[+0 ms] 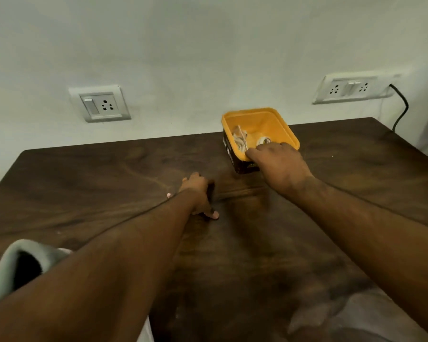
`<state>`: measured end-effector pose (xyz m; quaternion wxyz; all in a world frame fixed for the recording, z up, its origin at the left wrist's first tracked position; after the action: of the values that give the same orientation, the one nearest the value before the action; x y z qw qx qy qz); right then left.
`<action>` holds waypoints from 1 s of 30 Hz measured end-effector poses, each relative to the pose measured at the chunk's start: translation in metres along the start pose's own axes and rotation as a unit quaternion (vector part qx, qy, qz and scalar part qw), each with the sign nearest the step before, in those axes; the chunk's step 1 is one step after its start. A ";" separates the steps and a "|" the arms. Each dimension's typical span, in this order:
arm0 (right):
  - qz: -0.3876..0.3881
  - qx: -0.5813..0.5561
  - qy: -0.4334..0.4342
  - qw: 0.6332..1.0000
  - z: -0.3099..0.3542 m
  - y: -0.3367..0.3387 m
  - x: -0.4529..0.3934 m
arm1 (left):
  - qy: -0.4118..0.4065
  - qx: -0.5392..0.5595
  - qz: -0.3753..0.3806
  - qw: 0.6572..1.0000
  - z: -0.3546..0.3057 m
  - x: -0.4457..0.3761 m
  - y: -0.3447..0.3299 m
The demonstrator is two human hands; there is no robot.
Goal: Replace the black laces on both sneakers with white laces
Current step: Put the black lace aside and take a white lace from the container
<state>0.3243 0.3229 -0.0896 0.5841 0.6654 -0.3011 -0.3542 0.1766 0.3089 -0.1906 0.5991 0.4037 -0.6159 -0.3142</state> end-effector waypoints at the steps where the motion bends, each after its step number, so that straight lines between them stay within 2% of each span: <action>1: 0.007 -0.005 0.007 1.000 0.004 0.004 0.019 | -0.002 0.008 -0.005 1.000 0.001 0.008 -0.001; 2: 0.016 -0.014 0.014 1.000 0.010 0.011 0.043 | -0.003 0.034 0.000 0.999 -0.001 0.022 -0.002; 4: 0.034 -0.037 0.021 0.999 0.020 0.017 0.086 | 0.003 0.181 0.015 0.983 -0.006 0.048 -0.006; 6: 0.040 -0.070 0.016 0.997 0.030 0.018 0.123 | 0.029 0.352 -0.007 0.936 -0.011 0.074 -0.009; 8: 0.039 -0.089 0.011 0.995 0.042 0.015 0.162 | 0.055 0.488 -0.034 0.871 -0.021 0.104 -0.020; 10: 0.048 -0.099 0.020 0.994 0.060 0.007 0.197 | 0.067 0.594 -0.009 0.802 -0.035 0.134 -0.044; 11: 0.053 -0.093 0.025 0.994 0.067 0.003 0.210 | 0.062 0.623 0.009 0.780 -0.042 0.144 -0.056; 15: 0.041 -0.089 0.039 0.994 0.093 -0.004 0.257 | 0.062 0.621 0.014 0.781 -0.056 0.180 -0.105; 18: 0.097 -0.100 0.023 0.990 0.100 -0.008 0.273 | 0.071 0.629 -0.001 0.774 -0.061 0.201 -0.118; 19: 0.112 -0.128 0.013 0.985 0.097 -0.007 0.277 | 0.071 0.629 -0.003 0.774 -0.064 0.207 -0.119; 21: 0.140 -0.257 -0.045 0.955 0.088 -0.003 0.278 | 0.078 0.624 -0.009 0.777 -0.066 0.213 -0.118; 23: 0.105 -0.393 -0.112 0.907 0.073 0.002 0.273 | 0.092 0.614 -0.017 0.783 -0.067 0.216 -0.117; 24: 0.075 -0.423 -0.133 0.893 0.064 0.004 0.267 | 0.101 0.609 -0.021 0.786 -0.067 0.217 -0.116; 27: 0.031 -0.388 -0.180 0.903 0.044 -0.006 0.235 | 0.119 0.599 -0.042 0.790 -0.062 0.218 -0.112; 30: 0.075 -0.333 -0.209 0.916 0.047 -0.026 0.204 | 0.122 0.593 -0.043 0.794 -0.058 0.218 -0.111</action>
<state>0.4011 0.1338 -0.1430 0.7207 0.3187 -0.3299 -0.5199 0.2571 0.0713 -0.1769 0.2981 0.7412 -0.5851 0.1392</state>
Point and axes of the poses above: each hand's wrist, its own x-axis away from the middle knuckle, its own y-axis out of the back of the hand, z = x × y, the point moved 7 cm from there along -x, towards the middle knuckle, and after that the axes turned 11 degrees about -x, right-handed, at the moved point
